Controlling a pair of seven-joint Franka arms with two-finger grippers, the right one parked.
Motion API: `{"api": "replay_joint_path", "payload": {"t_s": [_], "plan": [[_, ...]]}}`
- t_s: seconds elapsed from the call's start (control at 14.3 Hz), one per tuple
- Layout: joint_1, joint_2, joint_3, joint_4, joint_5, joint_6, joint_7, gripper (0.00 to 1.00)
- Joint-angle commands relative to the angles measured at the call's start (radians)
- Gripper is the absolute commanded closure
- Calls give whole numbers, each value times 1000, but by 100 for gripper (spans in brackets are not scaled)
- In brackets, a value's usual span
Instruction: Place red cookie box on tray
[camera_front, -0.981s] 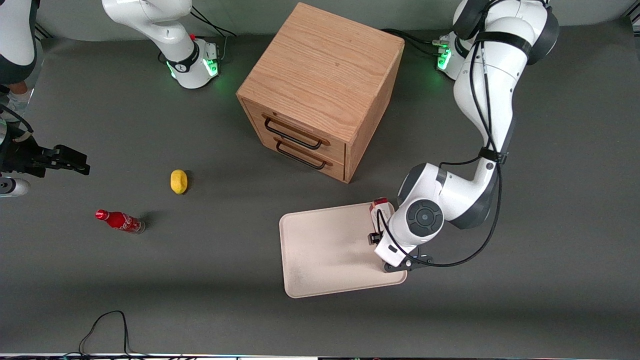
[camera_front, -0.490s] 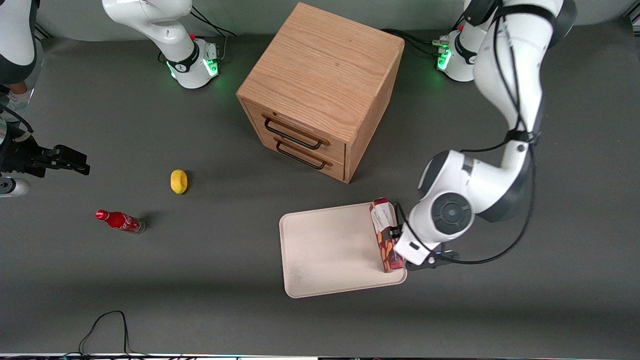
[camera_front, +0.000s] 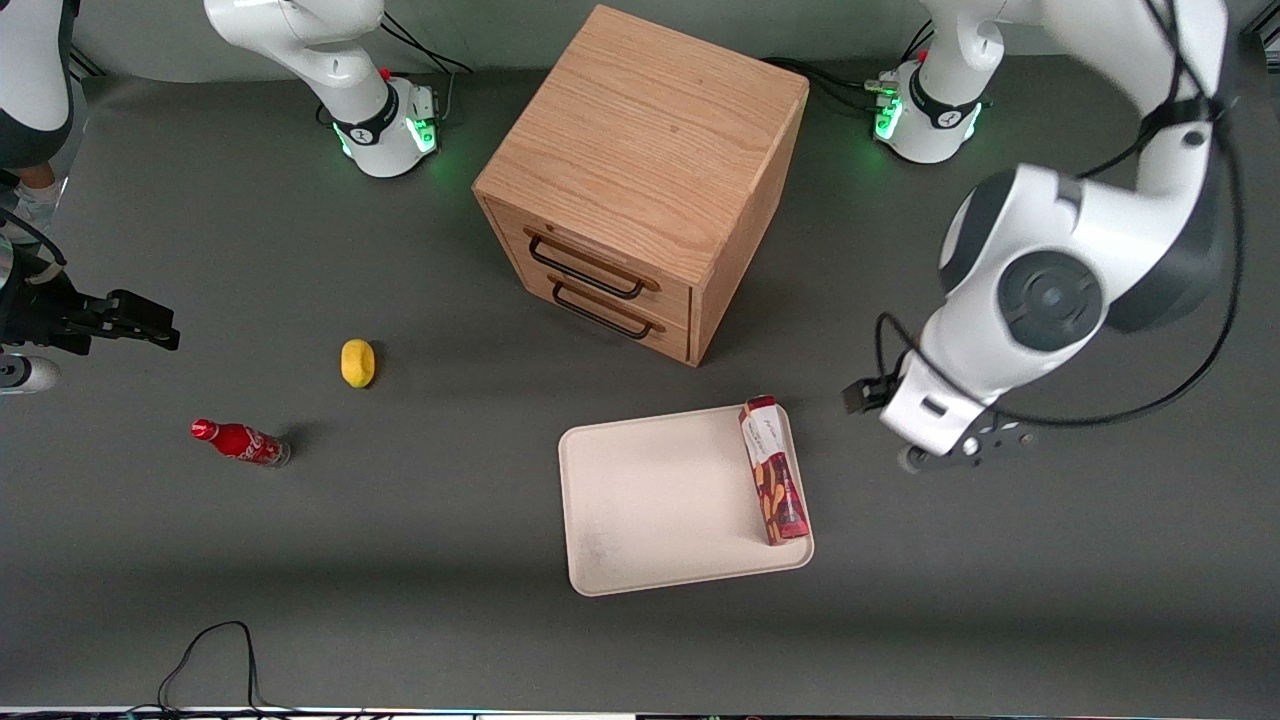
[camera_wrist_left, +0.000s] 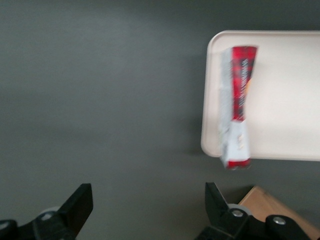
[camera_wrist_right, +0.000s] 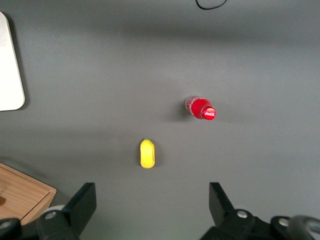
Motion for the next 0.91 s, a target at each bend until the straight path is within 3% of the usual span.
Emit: {"api": "replay_joint_path", "payload": {"t_s": [0.0, 0.28, 0.56, 0.84], "plan": [[43, -215, 59, -236, -34, 22, 124, 0], [70, -304, 226, -297, -34, -27, 299, 0], [158, -337, 231, -294, -19, -67, 354, 0], [103, -338, 269, -231, 35, -70, 384, 0]]}}
